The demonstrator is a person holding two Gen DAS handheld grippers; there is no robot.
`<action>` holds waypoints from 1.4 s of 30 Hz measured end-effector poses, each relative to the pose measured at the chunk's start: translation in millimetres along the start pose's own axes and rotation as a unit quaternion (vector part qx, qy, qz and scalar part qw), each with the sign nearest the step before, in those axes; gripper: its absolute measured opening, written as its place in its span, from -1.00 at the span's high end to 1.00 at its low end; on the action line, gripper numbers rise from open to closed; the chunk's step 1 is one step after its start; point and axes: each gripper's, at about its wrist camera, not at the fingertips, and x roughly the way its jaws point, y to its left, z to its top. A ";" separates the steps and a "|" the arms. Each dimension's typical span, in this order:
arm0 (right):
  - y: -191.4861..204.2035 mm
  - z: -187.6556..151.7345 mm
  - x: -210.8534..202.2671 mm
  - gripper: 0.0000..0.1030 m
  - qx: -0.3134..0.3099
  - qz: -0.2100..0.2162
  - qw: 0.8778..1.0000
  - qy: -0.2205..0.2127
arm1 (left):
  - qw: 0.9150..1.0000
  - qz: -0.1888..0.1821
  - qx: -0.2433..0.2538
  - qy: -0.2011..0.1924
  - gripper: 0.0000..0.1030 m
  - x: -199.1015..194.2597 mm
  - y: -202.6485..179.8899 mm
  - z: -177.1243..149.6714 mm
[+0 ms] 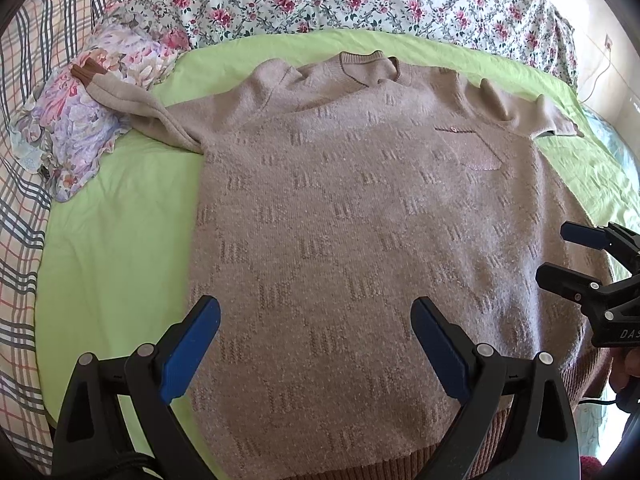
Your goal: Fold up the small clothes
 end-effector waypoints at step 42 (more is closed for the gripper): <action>-60.7 75.0 21.1 -0.77 -0.019 0.024 1.000 0.003 | 0.998 -0.044 0.055 0.002 -0.88 59.8 26.7 95.2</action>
